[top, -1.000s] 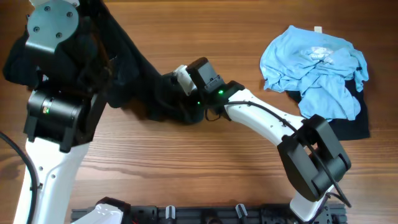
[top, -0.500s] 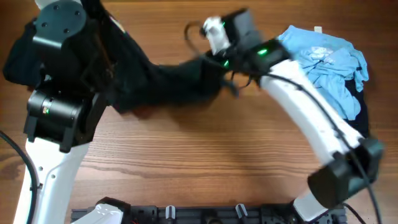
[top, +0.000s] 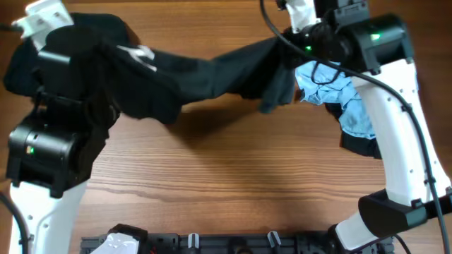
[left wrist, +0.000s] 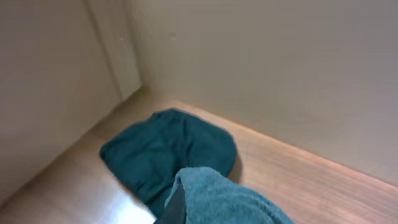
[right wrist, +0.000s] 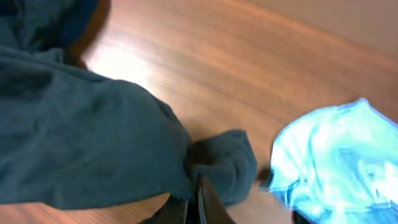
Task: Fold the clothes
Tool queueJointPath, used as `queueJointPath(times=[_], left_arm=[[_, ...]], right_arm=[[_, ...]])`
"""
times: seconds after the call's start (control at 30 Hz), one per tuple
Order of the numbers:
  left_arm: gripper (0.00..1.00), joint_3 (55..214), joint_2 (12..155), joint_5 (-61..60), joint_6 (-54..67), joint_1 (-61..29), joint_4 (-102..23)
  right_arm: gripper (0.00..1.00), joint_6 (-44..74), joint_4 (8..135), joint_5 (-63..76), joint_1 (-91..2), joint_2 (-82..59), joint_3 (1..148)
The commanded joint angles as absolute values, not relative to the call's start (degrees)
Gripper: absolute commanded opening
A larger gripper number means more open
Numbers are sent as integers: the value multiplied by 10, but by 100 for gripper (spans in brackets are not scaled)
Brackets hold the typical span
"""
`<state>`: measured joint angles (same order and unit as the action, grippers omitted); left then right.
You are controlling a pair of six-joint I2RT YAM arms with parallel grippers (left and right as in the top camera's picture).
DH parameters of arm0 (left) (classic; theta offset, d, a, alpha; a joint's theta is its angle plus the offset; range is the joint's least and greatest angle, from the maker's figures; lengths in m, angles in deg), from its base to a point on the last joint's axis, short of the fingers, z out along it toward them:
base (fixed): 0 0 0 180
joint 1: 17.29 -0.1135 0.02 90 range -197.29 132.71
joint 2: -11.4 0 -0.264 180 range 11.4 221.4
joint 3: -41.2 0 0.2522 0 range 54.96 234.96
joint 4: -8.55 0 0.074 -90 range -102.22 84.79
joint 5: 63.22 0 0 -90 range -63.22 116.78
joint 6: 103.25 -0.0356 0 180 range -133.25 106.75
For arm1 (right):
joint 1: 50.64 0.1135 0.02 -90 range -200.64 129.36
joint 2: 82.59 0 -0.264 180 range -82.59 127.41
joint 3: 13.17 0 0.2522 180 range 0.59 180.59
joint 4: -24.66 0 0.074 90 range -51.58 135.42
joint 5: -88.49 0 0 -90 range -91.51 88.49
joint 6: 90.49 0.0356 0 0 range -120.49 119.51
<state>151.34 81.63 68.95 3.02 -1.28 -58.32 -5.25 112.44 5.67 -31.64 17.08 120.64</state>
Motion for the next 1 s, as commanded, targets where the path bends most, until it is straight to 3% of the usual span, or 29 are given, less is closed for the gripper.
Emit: queueJointPath(times=[0.0, 0.17, 0.5, 0.77, 0.97], left_arm=[[4, 1519, 794, 699, 102, -34, -614], [4, 1519, 746, 673, 119, -34, -649], [4, 1519, 633, 568, 130, -34, -658], [4, 1519, 755, 569, 129, -34, -661], [4, 1519, 925, 603, 129, -34, -583]], right_arm=[[4, -27, 1185, 59, -318, 145, 1283], [4, 13, 1301, 66, -318, 119, 1351], [5, 76, 1305, 103, -318, 49, 1349], [4, 102, 1301, 59, -330, 151, 1322], [4, 101, 1235, 60, -364, 301, 1323]])
